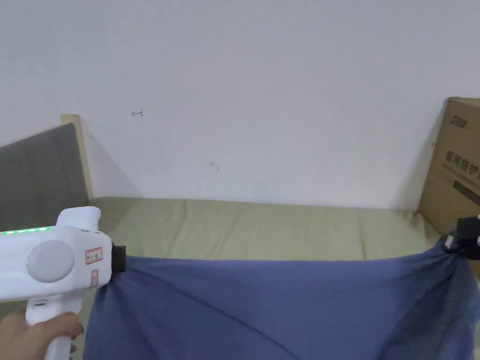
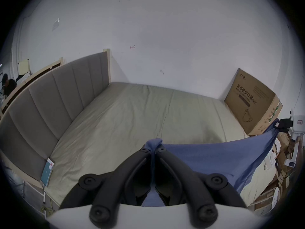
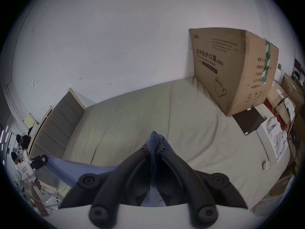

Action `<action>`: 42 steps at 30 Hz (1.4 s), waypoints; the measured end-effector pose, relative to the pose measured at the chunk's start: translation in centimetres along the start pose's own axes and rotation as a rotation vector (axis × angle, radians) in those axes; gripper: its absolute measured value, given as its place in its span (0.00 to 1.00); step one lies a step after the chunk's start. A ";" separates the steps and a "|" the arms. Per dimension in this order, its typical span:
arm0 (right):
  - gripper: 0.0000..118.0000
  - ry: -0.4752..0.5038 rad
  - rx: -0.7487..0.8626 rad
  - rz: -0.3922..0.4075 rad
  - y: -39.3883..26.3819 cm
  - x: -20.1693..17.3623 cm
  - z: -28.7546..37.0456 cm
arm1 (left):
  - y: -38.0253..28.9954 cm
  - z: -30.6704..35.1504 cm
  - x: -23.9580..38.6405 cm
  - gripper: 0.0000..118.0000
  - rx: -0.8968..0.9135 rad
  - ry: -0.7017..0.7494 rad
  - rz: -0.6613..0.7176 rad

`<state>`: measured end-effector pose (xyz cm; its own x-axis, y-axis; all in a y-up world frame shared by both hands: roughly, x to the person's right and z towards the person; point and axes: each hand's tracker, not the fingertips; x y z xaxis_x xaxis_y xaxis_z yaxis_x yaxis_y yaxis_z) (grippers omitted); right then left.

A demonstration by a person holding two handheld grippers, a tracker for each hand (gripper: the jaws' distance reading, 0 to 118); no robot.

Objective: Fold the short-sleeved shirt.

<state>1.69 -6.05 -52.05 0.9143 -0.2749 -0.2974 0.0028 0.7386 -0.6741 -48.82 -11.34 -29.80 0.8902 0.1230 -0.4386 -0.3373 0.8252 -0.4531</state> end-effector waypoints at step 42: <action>0.03 -0.058 0.224 0.041 20.7 -6.4 -10.8 | 23.6 -18.7 5.7 0.02 0.227 0.252 -0.123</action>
<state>-8.52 4.37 -71.45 0.9372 -0.2105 -0.2780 0.0486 0.8683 -0.4936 -57.42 -1.46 -57.50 0.8068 -0.1015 -0.5821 -0.1302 0.9304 -0.3426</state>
